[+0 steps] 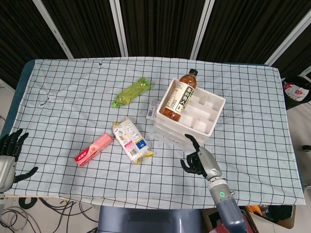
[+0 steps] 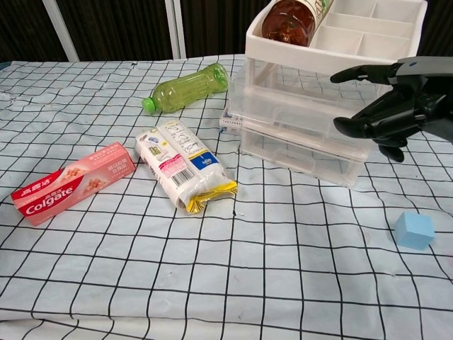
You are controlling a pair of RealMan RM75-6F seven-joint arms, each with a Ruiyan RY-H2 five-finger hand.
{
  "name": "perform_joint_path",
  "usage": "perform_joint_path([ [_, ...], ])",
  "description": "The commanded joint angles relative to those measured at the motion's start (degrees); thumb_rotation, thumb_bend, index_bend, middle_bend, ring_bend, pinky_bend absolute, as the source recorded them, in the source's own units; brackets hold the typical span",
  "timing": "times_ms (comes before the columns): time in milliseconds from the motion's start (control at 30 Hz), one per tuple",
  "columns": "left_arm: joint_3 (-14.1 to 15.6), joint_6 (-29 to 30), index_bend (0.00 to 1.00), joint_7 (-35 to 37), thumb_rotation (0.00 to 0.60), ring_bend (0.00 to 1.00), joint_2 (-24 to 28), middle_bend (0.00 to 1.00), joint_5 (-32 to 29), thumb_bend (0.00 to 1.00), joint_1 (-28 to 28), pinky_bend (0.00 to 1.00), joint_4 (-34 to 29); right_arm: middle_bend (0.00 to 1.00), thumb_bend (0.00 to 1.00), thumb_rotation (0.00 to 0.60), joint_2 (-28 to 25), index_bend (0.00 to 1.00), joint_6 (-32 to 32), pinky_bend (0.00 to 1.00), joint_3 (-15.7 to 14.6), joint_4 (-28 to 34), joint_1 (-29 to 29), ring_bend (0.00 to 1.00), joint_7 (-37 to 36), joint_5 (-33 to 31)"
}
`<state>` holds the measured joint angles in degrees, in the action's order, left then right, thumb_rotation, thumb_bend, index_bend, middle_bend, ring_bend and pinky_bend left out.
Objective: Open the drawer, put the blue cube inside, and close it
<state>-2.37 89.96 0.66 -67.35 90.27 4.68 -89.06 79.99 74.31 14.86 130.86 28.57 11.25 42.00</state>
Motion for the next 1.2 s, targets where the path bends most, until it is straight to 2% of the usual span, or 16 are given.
perform_joint_path([
  [33,0.02,0.01,0.00,-0.01,0.600,0.00,0.00,0.00,0.02,0.02,0.00,0.00,0.03,0.84,0.35,0.600,-0.45,0.00,-0.31,0.77,-0.47,0.25,-0.34,0.85,-0.42,0.67],
  [300,0.07,-0.07,0.00,-0.03,0.600,0.00,-0.06,0.00,0.07,0.02,0.03,0.00,0.09,0.84,0.35,0.600,-2.55,0.00,-0.40,0.77,-2.59,2.29,-2.37,0.85,-2.22,5.42],
  [500,0.11,-0.09,0.00,-0.10,0.600,0.00,-0.09,0.00,0.08,0.02,0.03,0.00,0.09,0.84,0.35,0.600,-6.71,0.00,-0.28,0.77,-3.87,4.13,-5.00,0.85,-5.18,11.75],
  [667,0.11,0.03,0.00,-0.15,0.600,0.00,-0.11,0.00,0.17,0.02,0.00,0.00,0.08,0.84,0.35,0.600,-12.49,0.00,-0.40,0.77,-4.82,4.13,-8.47,0.85,-11.23,18.90],
  [800,0.13,0.18,0.00,-0.17,0.600,0.00,-0.14,0.00,0.27,0.02,-0.04,0.00,0.06,0.84,0.28,0.600,-18.56,0.01,0.75,0.77,-5.31,4.13,-11.52,0.85,-15.29,23.53],
  [867,0.14,0.33,0.00,-0.19,0.600,0.00,-0.14,0.00,0.40,0.02,-0.07,0.00,0.06,0.84,0.25,0.600,-22.25,0.04,2.74,0.77,-5.44,3.24,-13.16,0.85,-14.67,23.96],
  [967,0.19,0.35,0.00,-0.30,0.600,0.00,-0.21,0.00,0.51,0.02,-0.07,0.00,0.12,0.84,0.23,0.600,-25.89,0.11,2.40,0.77,-6.08,-0.58,-14.61,0.85,-16.11,23.40],
  [1200,0.31,0.24,0.00,-0.98,0.600,0.00,-0.49,0.00,0.78,0.02,0.04,0.00,0.07,0.86,0.20,0.600,-25.26,0.14,-0.56,0.78,-8.56,-7.67,-14.84,0.86,-13.65,20.65],
])
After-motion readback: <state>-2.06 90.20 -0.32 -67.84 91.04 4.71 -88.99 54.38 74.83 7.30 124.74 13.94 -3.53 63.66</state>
